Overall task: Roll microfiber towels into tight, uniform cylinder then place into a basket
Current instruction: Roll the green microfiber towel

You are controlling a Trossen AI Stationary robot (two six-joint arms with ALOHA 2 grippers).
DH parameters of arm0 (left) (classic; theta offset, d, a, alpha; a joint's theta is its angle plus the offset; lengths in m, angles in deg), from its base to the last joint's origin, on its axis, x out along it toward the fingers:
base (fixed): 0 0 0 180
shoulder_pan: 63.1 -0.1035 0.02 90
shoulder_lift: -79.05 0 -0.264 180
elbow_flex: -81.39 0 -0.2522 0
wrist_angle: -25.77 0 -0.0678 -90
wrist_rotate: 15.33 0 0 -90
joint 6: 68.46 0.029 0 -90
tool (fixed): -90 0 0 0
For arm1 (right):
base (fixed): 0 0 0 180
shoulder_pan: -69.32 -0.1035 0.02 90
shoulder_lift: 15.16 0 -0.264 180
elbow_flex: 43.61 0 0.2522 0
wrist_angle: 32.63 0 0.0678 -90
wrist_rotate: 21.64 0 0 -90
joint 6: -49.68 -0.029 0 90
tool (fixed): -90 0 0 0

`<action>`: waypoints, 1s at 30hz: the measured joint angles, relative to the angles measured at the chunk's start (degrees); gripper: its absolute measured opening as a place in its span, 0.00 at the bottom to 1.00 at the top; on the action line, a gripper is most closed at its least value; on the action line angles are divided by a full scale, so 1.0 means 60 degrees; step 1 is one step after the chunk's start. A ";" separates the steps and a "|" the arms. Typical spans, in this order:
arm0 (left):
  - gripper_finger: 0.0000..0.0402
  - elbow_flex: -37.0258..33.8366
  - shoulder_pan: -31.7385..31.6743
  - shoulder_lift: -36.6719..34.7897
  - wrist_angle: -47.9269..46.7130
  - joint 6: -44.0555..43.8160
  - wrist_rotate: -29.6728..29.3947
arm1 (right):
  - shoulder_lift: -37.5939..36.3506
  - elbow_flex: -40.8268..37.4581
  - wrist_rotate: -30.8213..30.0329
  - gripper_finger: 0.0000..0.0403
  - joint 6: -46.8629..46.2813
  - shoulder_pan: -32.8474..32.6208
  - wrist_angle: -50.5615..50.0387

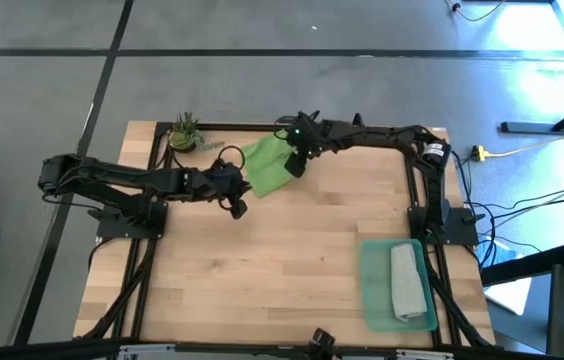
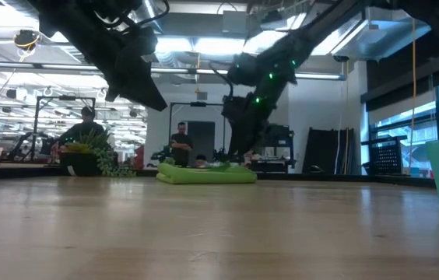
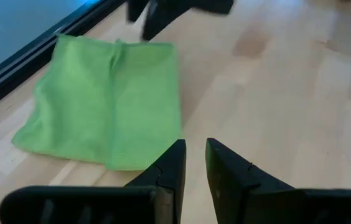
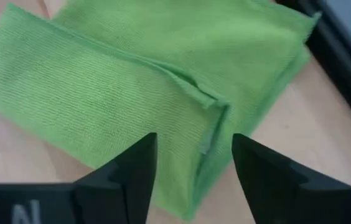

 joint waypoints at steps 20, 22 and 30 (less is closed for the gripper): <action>0.14 0.0007 -0.1562 0.4406 0.2955 -0.0714 0.1132 | 0.0004 -0.1253 0.0831 0.54 0.0500 0.0712 -0.0070; 0.14 0.0011 -0.1562 0.4576 0.2736 -0.0691 0.1307 | 0.0004 -0.1292 0.0844 0.54 0.0502 0.0634 -0.0140; 0.14 0.0076 -0.1253 0.4569 0.1504 -0.0173 0.2637 | 0.0004 -0.0650 0.1007 0.54 0.0306 0.0546 -0.0937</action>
